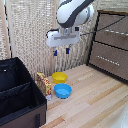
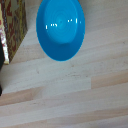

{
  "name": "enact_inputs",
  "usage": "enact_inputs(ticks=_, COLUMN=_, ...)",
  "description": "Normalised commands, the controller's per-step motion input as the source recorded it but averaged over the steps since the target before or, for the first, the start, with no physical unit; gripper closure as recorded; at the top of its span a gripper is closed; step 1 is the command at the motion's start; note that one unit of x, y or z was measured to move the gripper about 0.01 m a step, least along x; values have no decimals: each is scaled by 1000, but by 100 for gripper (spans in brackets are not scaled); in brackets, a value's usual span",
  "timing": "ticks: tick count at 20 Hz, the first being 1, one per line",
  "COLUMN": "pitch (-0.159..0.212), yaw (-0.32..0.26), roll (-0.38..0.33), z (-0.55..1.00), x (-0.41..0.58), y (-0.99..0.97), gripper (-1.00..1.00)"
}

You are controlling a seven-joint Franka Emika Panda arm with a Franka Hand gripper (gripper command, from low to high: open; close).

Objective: Move your gripper towards the bottom drawer handle. Grasp the handle gently with your gripper. Apply gentle outward force to slide the bottom drawer open.

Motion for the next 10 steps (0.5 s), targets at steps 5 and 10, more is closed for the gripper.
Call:
enact_inputs(ticks=5, pitch=6, yaw=151, roll=-245, z=-210, x=23, y=-178, gripper=-100)
enact_inputs(ticks=10, pitch=31, yaw=157, roll=-260, z=-388, x=45, y=-365, gripper=-100)
